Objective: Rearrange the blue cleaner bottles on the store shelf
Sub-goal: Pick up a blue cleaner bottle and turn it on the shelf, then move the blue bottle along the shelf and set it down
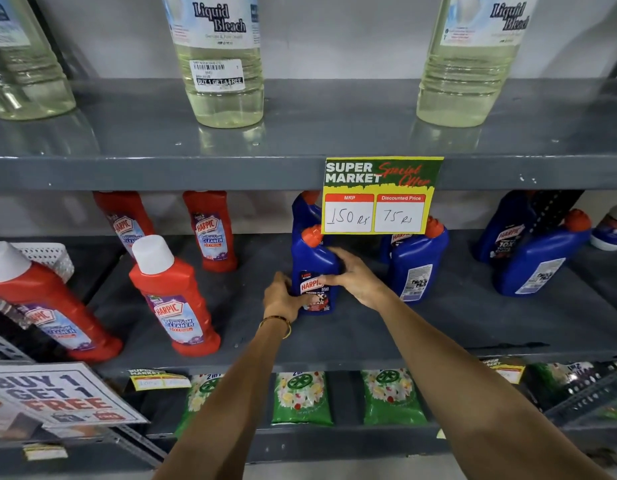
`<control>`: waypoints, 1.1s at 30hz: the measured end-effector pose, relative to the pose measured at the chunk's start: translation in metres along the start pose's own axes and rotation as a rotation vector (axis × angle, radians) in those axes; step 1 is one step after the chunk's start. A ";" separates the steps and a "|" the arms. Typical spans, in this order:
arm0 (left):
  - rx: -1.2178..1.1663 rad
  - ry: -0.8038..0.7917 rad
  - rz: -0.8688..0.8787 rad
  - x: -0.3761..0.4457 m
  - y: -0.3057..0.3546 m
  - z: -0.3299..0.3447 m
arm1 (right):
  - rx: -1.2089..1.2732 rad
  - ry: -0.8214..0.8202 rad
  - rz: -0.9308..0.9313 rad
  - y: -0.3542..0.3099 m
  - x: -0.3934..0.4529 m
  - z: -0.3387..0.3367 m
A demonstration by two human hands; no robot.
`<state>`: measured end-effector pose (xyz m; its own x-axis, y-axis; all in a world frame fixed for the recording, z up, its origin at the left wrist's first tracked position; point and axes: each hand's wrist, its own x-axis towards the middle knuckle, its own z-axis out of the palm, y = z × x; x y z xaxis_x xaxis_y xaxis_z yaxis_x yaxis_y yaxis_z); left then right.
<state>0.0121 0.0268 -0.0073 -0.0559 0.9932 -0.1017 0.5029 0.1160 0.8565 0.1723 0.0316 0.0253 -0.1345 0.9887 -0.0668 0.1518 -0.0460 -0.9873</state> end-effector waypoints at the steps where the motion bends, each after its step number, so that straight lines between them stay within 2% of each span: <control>1: 0.007 0.005 -0.003 0.000 0.000 0.001 | -0.015 0.001 0.002 0.000 0.000 0.000; 7: 0.031 0.099 0.017 -0.009 -0.004 0.009 | -0.145 0.049 0.024 -0.001 -0.003 -0.002; 13: -0.080 0.246 -0.030 -0.036 -0.009 0.020 | -0.024 0.387 0.085 0.022 -0.032 -0.009; 16: -0.136 0.217 0.008 -0.052 -0.007 0.033 | 0.037 0.537 0.100 0.037 -0.053 -0.016; 20: -0.123 0.101 0.088 -0.070 0.000 0.061 | 0.049 0.649 0.149 0.051 -0.086 -0.034; 27: -0.109 -0.050 0.139 -0.072 0.031 0.108 | 0.052 0.740 0.187 0.057 -0.107 -0.084; 33: -0.107 -0.072 0.107 -0.045 0.062 0.143 | 0.036 0.600 0.136 0.044 -0.083 -0.125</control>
<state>0.1686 -0.0112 -0.0220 0.0573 0.9976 -0.0395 0.4079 0.0127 0.9129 0.3127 -0.0350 0.0056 0.4598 0.8811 -0.1105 0.0947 -0.1723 -0.9805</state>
